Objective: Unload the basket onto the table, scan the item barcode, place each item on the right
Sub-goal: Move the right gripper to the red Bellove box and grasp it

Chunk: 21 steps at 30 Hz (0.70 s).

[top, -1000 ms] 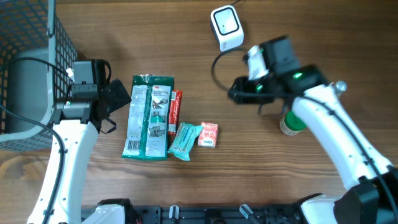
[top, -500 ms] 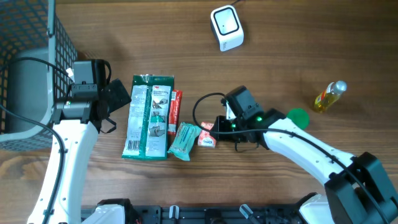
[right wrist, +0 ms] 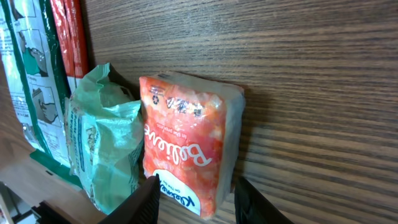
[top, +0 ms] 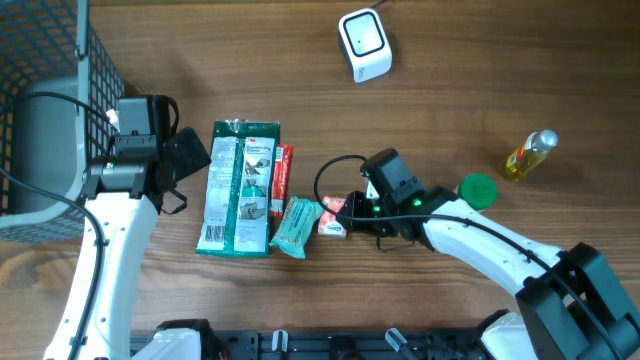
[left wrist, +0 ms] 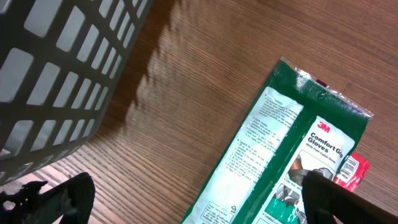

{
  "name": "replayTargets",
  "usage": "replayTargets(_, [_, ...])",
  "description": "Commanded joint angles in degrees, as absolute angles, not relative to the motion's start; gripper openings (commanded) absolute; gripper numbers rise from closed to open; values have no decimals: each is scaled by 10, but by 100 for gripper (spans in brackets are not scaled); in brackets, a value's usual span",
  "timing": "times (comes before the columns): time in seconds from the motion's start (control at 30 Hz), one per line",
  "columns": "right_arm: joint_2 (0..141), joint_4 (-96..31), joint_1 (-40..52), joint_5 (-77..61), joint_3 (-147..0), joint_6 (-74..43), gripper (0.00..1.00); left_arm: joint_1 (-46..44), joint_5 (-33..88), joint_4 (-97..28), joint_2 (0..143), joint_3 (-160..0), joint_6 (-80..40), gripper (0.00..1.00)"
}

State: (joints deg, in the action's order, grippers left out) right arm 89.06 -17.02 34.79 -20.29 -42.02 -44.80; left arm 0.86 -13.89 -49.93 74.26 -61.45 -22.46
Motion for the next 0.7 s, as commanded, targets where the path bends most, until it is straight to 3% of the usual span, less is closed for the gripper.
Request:
replayTargets(0.0, [902,-166,351,-184,-415,-450,40,11,-146,-498,744,-620,-232,100])
replayTargets(0.67, [940,-147,353,-202,-415,-452,40,11,-146,-498,744,-620,-232,100])
